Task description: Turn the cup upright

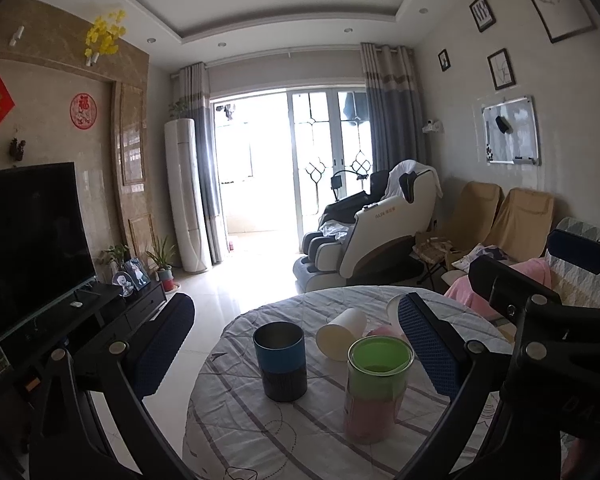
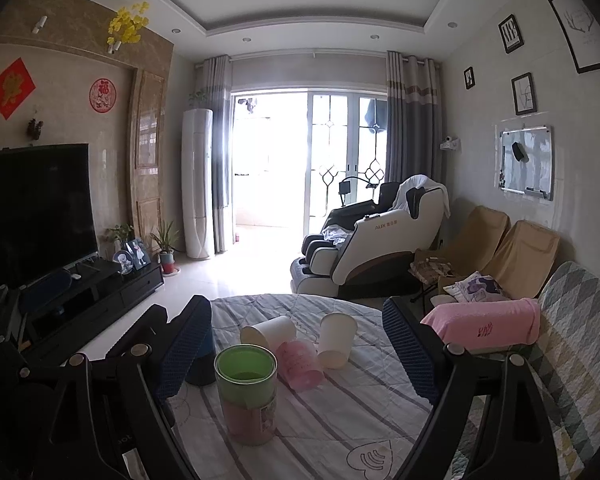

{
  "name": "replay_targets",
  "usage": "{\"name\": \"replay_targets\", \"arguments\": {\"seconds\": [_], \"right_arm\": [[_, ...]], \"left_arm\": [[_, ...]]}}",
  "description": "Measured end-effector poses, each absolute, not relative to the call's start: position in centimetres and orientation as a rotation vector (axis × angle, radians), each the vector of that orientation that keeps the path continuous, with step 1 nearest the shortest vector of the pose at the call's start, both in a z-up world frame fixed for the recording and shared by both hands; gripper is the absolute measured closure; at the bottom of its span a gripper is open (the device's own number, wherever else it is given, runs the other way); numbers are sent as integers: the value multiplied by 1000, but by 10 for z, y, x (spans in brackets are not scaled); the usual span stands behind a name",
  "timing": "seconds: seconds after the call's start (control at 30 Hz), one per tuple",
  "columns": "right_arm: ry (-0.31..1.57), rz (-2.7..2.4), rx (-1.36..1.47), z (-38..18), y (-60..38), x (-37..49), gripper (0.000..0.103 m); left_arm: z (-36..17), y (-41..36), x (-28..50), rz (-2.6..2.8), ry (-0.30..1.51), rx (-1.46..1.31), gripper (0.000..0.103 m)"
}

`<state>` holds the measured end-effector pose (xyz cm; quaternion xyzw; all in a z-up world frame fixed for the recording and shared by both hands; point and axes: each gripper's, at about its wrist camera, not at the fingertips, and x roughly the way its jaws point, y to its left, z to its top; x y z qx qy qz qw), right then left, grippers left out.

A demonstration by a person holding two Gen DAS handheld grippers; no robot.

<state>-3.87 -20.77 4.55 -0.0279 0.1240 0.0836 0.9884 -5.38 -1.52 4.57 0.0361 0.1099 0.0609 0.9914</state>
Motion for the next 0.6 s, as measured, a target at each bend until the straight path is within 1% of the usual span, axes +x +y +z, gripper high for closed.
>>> {"name": "replay_targets", "arguments": {"seconds": [0.6], "right_arm": [[278,170,-52,46,-206,-32,14]], "left_arm": [[37,-13,-49,121,232,70,0]]}}
